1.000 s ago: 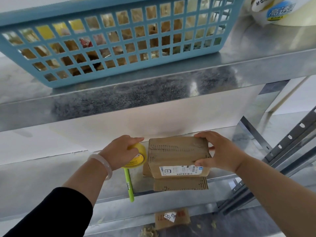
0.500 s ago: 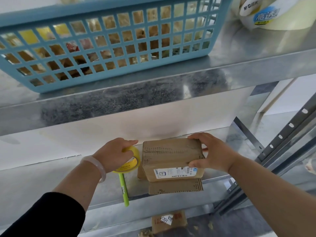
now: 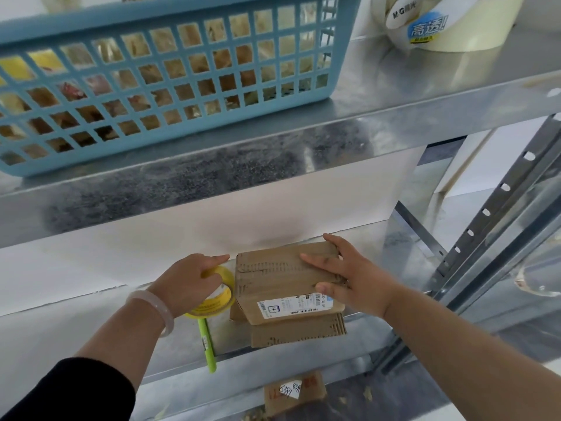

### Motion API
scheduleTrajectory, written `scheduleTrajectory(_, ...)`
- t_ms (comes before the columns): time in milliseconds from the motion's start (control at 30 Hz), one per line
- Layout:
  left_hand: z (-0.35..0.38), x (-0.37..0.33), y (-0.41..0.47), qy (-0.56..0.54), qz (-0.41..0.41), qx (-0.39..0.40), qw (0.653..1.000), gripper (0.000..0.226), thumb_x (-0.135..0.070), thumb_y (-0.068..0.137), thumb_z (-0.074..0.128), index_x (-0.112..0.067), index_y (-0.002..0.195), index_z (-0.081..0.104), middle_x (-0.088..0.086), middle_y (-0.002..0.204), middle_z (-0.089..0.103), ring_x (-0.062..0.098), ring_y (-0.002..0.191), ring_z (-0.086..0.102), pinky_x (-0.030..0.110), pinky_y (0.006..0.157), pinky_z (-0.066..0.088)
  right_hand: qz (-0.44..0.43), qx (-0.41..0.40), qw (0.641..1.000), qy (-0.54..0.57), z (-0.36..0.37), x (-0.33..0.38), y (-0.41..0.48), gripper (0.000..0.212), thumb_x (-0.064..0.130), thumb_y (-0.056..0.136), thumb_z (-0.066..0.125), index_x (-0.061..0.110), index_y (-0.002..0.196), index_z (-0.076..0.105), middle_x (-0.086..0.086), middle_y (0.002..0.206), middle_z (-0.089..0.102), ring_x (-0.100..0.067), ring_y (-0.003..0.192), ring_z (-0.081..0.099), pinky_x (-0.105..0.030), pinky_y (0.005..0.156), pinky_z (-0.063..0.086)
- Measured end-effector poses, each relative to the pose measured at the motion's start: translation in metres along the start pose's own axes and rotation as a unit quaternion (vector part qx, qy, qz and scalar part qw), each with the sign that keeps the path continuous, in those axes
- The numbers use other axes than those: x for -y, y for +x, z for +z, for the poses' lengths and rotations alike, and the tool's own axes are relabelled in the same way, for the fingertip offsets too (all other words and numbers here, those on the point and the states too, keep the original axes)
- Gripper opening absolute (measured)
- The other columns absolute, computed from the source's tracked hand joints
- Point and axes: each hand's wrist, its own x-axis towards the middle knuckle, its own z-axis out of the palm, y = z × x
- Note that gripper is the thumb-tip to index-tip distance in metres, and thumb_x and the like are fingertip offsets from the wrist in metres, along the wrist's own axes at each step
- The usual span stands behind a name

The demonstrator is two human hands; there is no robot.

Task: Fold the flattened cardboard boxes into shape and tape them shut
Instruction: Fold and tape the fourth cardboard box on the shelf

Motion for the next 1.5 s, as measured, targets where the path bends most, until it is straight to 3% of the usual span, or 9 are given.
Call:
scheduleTrajectory(300,0.003,0.001,0.0,0.001,-0.003,0.005,1.0,0.048,-0.02,0.094,0.047,-0.034,0.139,0.048,-0.012,0.089,0.049,0.011,0.087,0.049,0.025,0.07,0.035,-0.014,-0.022,0.984,-0.174,-0.01,0.013,0.0,0.072,0.085,0.08,0.007,0.058,0.14,0.037,0.002,0.165,0.006,-0.021,0.147,0.022,-0.04,0.12,0.023)
scheduleTrajectory(433,0.004,0.001,0.001,-0.003,0.001,0.005,1.0,0.047,-0.02,0.094,0.047,-0.034,0.139,0.049,-0.01,0.089,0.049,0.014,0.086,0.051,0.027,0.074,0.037,-0.107,-0.08,0.943,-0.306,-0.005,0.016,0.005,0.055,0.055,0.096,0.032,0.028,0.136,0.058,-0.002,0.151,0.045,-0.023,0.141,0.039,-0.043,0.114,0.024)
scheduleTrajectory(600,0.006,0.002,0.003,0.003,0.008,-0.001,1.0,0.047,-0.022,0.094,0.046,-0.034,0.14,0.049,-0.014,0.085,0.044,0.014,0.082,0.047,0.028,0.072,0.034,-0.084,-0.06,0.953,-0.285,0.008,0.01,0.001,0.063,0.056,0.099,0.028,0.025,0.154,0.029,0.005,0.158,0.03,-0.015,0.148,0.024,-0.04,0.115,0.015)
scheduleTrajectory(833,0.009,0.005,0.001,0.005,0.004,-0.007,1.0,0.048,-0.026,0.093,0.045,-0.035,0.14,0.047,-0.015,0.088,0.044,0.015,0.094,0.048,0.029,0.081,0.037,-0.063,-0.099,0.942,-0.315,0.013,0.03,0.006,0.064,0.055,0.088,0.039,0.016,0.134,0.061,-0.001,0.142,0.056,-0.018,0.135,0.049,-0.04,0.112,0.022)
scheduleTrajectory(1033,0.01,0.001,0.0,0.014,0.014,-0.015,1.0,0.049,-0.025,0.093,0.044,-0.033,0.141,0.047,-0.01,0.09,0.046,0.016,0.095,0.049,0.028,0.081,0.038,-0.04,-0.068,0.945,-0.316,0.026,0.043,0.007,0.068,0.065,0.087,0.037,0.032,0.145,0.044,-0.007,0.149,0.048,-0.025,0.138,0.044,-0.05,0.116,0.03)
scheduleTrajectory(1133,0.011,0.001,-0.001,0.01,0.011,-0.018,1.0,0.049,-0.026,0.092,0.044,-0.034,0.14,0.048,-0.01,0.092,0.048,0.015,0.098,0.05,0.028,0.083,0.039,-0.035,-0.071,0.948,-0.309,0.028,0.053,0.009,0.068,0.063,0.087,0.033,0.027,0.142,0.05,0.0,0.15,0.047,-0.023,0.14,0.042,-0.048,0.113,0.016)
scheduleTrajectory(1233,0.012,0.001,-0.002,0.01,0.011,-0.026,1.0,0.049,-0.027,0.092,0.045,-0.034,0.141,0.047,-0.008,0.092,0.048,0.016,0.098,0.051,0.029,0.084,0.039,-0.046,-0.062,0.957,-0.279,0.031,0.057,0.012,0.08,0.063,0.086,0.014,0.024,0.154,0.027,0.007,0.162,0.017,-0.013,0.151,0.011,-0.04,0.123,-0.004)
scheduleTrajectory(1400,0.013,0.002,-0.004,0.008,0.008,-0.032,0.999,0.049,-0.029,0.092,0.045,-0.034,0.141,0.047,-0.008,0.094,0.049,0.016,0.1,0.051,0.029,0.085,0.04,-0.019,-0.081,0.956,-0.281,0.034,0.062,0.011,0.072,0.065,0.083,0.036,0.025,0.141,0.052,0.004,0.145,0.053,-0.015,0.135,0.048,-0.041,0.112,0.036)
scheduleTrajectory(1500,0.014,0.0,-0.005,0.013,0.004,-0.036,0.999,0.049,-0.03,0.092,0.044,-0.034,0.141,0.046,-0.007,0.097,0.049,0.016,0.102,0.05,0.028,0.084,0.037,-0.009,-0.095,0.956,-0.277,0.041,0.065,0.012,0.069,0.067,0.081,0.041,0.03,0.138,0.054,0.003,0.137,0.058,-0.019,0.128,0.054,-0.044,0.108,0.043)
